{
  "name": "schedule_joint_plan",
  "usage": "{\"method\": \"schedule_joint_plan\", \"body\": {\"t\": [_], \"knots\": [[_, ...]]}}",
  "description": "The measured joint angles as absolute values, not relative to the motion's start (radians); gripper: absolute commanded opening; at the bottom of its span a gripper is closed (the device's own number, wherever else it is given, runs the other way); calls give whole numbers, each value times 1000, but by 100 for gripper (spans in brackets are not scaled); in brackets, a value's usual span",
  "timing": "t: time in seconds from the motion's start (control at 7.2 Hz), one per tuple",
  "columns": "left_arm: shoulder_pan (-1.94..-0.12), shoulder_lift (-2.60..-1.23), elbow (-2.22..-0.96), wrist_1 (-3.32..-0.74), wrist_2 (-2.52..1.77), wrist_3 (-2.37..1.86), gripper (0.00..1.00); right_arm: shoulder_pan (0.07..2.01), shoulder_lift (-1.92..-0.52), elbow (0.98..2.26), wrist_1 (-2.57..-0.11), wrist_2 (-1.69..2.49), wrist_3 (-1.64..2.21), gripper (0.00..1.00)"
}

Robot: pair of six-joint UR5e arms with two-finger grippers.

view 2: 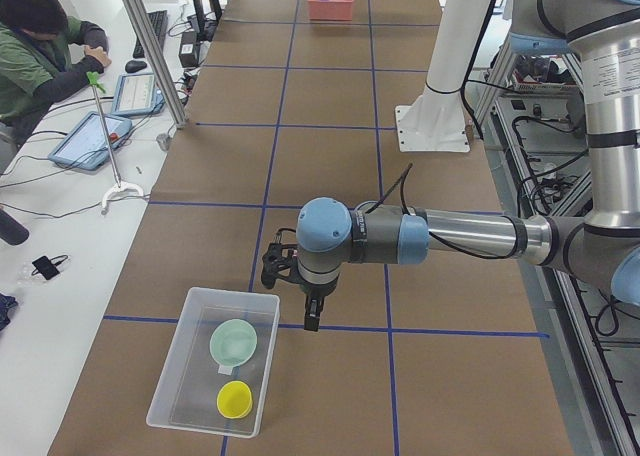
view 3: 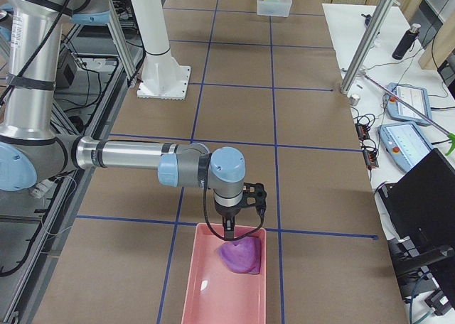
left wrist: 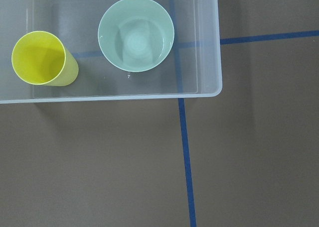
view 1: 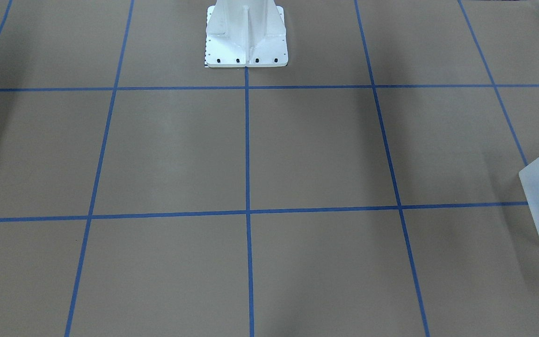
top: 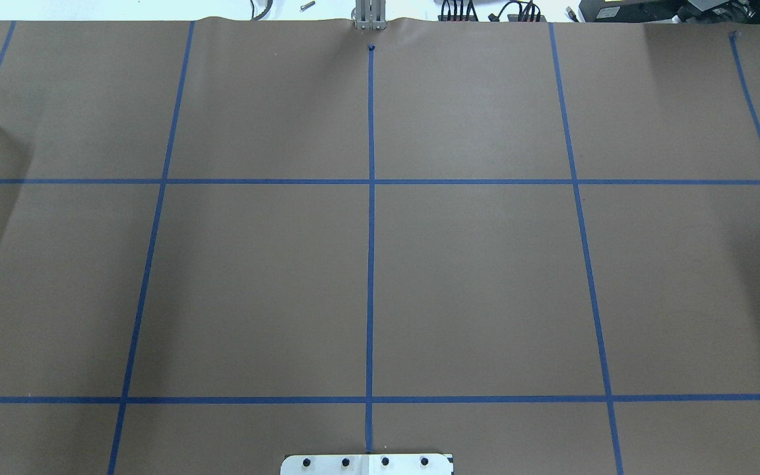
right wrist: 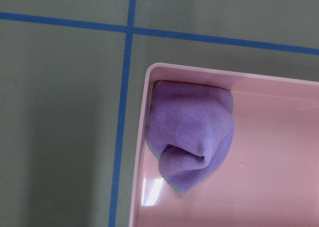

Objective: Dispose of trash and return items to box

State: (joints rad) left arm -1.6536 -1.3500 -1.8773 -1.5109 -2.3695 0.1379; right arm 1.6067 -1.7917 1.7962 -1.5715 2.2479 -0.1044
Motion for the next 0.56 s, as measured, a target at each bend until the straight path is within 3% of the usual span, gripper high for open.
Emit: {"method": "schedule_joint_plan", "body": {"t": [0.56], "knots": [[-1654, -1350, -1878, -1511, -2369, 138, 99, 1608, -1802, 1832, -1570, 2243, -103, 100]]}}
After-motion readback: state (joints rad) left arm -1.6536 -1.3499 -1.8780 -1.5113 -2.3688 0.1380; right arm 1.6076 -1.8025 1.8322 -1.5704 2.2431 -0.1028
